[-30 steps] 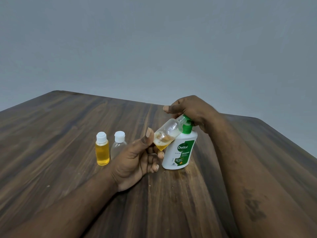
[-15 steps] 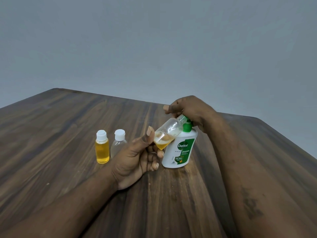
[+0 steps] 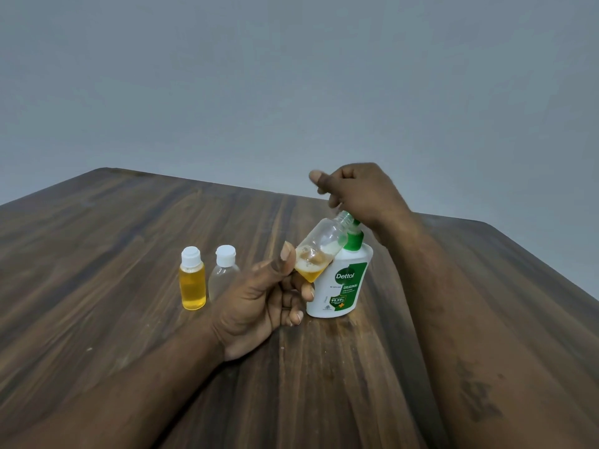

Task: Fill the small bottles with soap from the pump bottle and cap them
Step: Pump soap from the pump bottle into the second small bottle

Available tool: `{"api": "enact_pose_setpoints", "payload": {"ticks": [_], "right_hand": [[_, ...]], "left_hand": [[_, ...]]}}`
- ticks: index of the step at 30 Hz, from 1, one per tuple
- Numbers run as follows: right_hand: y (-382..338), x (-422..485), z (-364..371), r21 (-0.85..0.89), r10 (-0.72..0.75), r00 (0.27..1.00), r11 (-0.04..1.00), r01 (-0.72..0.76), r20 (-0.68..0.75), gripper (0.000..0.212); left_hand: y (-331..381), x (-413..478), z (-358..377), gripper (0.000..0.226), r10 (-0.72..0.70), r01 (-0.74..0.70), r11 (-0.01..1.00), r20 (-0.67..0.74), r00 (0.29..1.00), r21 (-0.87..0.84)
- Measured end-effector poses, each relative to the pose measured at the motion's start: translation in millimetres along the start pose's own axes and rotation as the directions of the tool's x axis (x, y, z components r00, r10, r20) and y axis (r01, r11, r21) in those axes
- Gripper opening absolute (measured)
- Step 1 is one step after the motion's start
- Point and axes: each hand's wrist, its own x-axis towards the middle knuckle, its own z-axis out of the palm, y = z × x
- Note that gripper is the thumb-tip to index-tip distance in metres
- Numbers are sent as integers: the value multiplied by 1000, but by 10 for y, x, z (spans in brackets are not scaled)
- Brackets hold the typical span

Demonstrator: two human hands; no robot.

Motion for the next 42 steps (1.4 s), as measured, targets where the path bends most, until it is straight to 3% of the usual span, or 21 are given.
{"api": "enact_pose_setpoints", "payload": {"ticks": [2, 5, 7, 11, 16, 18, 21, 23, 25, 28, 31, 34, 36, 38, 40, 42], "right_hand": [[59, 19, 28, -7, 93, 981, 996, -94, 167, 31], [93, 45, 49, -10, 143, 963, 989, -145, 227, 22], [90, 44, 63, -15, 134, 967, 991, -134, 216, 22], [39, 20, 7, 30, 48, 993, 998, -51, 110, 29], [-12, 3, -73, 54, -37, 995, 998, 42, -88, 39], [2, 12, -58, 44, -27, 994, 999, 32, -103, 40], [7, 14, -14, -32, 36, 996, 999, -34, 78, 31], [2, 10, -15, -100, 102, 975, 991, -84, 196, 24], [9, -1, -22, -107, 160, 960, 985, -138, 230, 20], [14, -4, -10, -86, 173, 957, 984, -157, 231, 21], [3, -2, -17, -118, 114, 981, 988, -96, 157, 27], [-18, 11, -84, -85, 2, 998, 996, -8, -68, 36], [-25, 11, -95, -55, -48, 980, 998, 38, -194, 39], [-19, 12, -64, -34, -54, 971, 998, 47, -233, 38], [-6, 6, -16, -65, -15, 993, 998, 7, -118, 36], [7, -3, 10, -112, 66, 994, 992, -56, 84, 31]], "left_hand": [[15, -11, 9, 99, -8, 8, 1000, -25, 1000, 1], [15, -32, -12, 116, 3, -3, 1000, -35, 999, 12], [11, -24, -25, 109, 6, -6, 1000, -34, 999, 6], [6, -6, -11, 63, 8, -8, 1000, 2, 1000, 15], [7, -9, 8, 69, 15, -15, 1000, 6, 1000, 3], [12, -13, 13, 67, 19, -19, 1000, 5, 1000, 5], [22, -24, 7, 63, 12, -12, 1000, 1, 1000, 19], [29, -27, 11, 80, 6, -6, 1000, -26, 1000, 17], [32, -32, 16, 104, 8, -8, 1000, -51, 999, 13], [29, -37, 14, 99, 5, -5, 1000, -45, 999, 14], [22, -23, 19, 86, 8, -8, 1000, -28, 1000, 6], [32, -25, 36, 64, 11, -11, 1000, 3, 1000, 15], [37, -32, 45, 67, 14, -14, 1000, 4, 1000, 13], [37, -39, 52, 70, 19, -19, 1000, -6, 1000, 7], [47, -45, 60, 68, 27, -27, 1000, -8, 1000, 2], [52, -47, 55, 63, 25, -25, 1000, -5, 1000, 9]]}}
